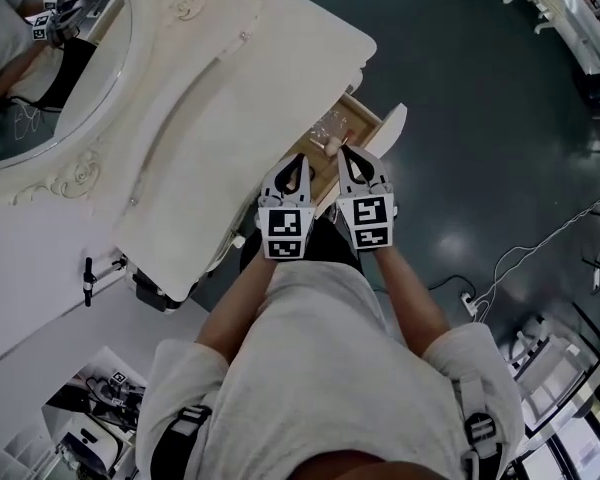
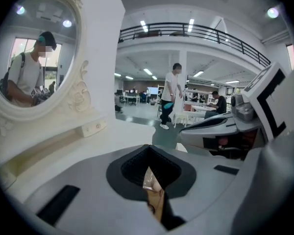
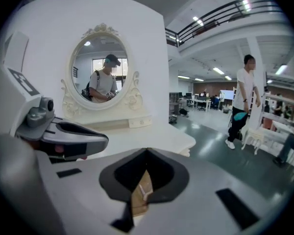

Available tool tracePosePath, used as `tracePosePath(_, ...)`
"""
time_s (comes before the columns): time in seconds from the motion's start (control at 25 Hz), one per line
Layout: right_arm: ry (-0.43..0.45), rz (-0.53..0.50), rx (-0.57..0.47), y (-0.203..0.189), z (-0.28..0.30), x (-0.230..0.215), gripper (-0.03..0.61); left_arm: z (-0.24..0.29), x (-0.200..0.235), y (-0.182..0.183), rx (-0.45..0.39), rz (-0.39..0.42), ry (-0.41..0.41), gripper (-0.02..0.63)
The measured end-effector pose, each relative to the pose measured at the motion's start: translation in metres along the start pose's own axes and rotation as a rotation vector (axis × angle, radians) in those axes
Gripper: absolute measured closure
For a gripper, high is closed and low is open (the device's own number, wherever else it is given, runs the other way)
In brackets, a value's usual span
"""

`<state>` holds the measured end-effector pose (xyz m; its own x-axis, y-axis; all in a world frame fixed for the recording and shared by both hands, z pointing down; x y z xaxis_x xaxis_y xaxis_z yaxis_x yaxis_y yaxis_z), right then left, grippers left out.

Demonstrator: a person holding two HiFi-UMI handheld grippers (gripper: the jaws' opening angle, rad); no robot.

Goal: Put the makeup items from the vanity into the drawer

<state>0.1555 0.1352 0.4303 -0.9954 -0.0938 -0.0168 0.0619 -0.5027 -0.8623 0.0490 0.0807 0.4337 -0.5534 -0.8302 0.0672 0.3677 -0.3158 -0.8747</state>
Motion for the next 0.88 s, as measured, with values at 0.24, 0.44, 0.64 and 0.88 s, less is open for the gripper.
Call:
tracePosePath(0.24,-0.029,-0.022,-0.097,0.030,-0.036,0.003,0.565,-0.013,-0.006,0.023,-0.062,0.012,-0.010,0.607)
tracePosePath(0.44,-0.059,-0.018,-0.107,0.036,-0.050,0.005,0.565,-0.019,-0.021,0.037,-0.098,0.031,-0.044,0.609)
tracePosePath(0.64,-0.079,-0.025,-0.113,0.034,-0.059,0.002,0.565,-0.019,-0.029,0.041,-0.097,0.048,-0.065,0.609)
tracePosePath(0.88,-0.122,-0.010,-0.120,0.031,-0.065,-0.006,0.565,-0.023,-0.027,0.044,-0.095,0.054,-0.072,0.609)
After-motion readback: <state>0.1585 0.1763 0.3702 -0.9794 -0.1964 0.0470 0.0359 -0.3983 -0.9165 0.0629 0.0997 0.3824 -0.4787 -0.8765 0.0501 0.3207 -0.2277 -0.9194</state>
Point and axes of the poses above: the fingertips, and each gripper's own axes: z forward along the fingers, x to its left, y out of its top, the point moved 5 cm from there along -z, backward along the fingers
